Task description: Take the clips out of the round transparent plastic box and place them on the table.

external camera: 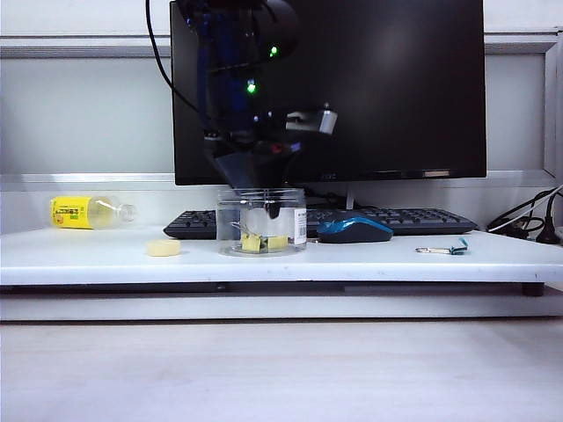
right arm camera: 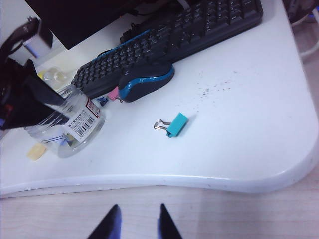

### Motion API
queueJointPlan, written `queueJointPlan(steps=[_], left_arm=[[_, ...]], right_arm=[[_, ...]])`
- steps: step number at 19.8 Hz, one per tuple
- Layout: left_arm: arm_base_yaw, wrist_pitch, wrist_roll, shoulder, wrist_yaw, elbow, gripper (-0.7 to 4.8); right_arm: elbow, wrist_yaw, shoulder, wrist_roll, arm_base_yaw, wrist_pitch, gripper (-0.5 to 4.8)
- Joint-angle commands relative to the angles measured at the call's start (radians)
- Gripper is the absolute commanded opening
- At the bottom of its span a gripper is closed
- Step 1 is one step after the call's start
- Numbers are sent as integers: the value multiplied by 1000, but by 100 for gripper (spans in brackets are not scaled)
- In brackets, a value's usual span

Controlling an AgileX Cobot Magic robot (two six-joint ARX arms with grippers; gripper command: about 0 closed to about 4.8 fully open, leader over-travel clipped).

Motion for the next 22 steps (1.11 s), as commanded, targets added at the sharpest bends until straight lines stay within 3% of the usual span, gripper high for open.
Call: queueJointPlan(steps=[1, 8, 22], left_arm=[[8, -2, 8, 10, 12, 5, 278], [30, 5, 8, 37, 57, 5, 277], [38, -3, 48, 106, 49, 6, 277]], right_arm=[[2, 3, 2, -8, 0, 5, 105], [2, 27, 2, -8, 0, 1, 105], [2, 51, 2, -8, 0, -1, 107]])
